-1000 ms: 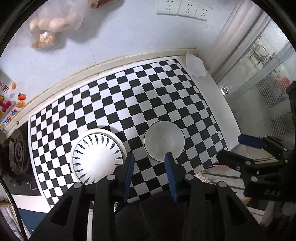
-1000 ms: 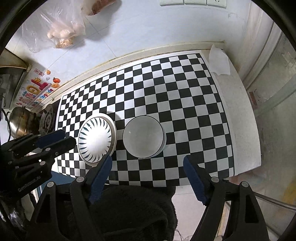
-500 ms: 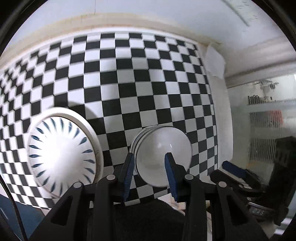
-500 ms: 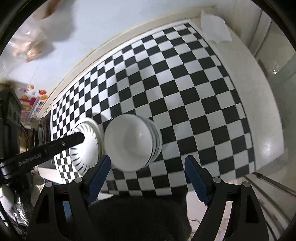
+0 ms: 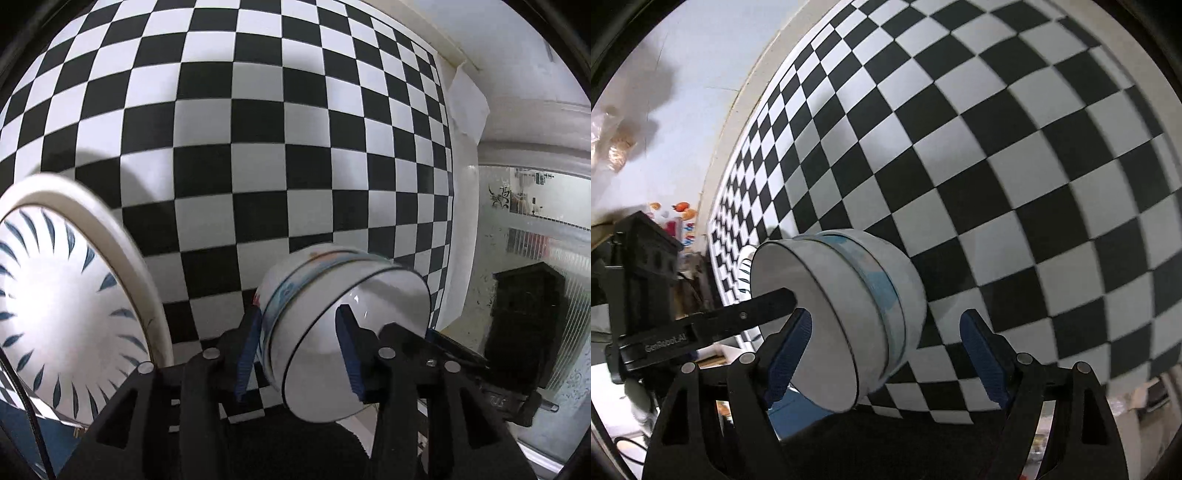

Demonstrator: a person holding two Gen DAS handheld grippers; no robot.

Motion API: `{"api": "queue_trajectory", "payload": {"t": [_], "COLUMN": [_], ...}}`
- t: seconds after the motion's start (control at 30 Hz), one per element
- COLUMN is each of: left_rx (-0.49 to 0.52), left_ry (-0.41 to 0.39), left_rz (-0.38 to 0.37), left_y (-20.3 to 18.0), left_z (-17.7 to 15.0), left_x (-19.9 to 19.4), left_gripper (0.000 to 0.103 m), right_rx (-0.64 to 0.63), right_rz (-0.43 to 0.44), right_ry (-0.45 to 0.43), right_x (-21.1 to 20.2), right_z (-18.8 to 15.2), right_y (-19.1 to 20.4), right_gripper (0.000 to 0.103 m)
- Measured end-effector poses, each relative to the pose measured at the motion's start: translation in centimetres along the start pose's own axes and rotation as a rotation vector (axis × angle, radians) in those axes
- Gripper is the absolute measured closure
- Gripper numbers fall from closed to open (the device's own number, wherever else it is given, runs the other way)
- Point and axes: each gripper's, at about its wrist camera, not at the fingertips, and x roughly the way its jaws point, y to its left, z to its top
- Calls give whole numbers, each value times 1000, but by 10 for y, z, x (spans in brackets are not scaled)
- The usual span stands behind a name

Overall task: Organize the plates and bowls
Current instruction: 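Grasp the bowl stack rim again with the right gripper and lift it, then carry the bowl stack with the right gripper over the plate stack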

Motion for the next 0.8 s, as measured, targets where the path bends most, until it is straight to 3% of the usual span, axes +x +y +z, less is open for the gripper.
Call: {"api": "queue_trajectory", "payload": {"t": [0.3, 0.47, 0.63, 0.8], "left_rx": [13, -1, 2, 30], "left_ry": [41, 82, 70, 50], "left_rz": [42, 19, 14, 18], "left_y": [4, 10, 10, 6], "left_z": [8, 9, 9, 7], "left_x": [19, 31, 32, 32], "left_gripper": [63, 61, 60, 61], "right_rx": [5, 32, 35, 43], "right_rz": [71, 102, 123, 144], "right_ry": [54, 67, 69, 80], "right_x": [33, 46, 50, 52], "right_z": [9, 15, 18, 22], "right_y": [-8, -14, -23, -33], "right_gripper": [18, 18, 20, 30]}}
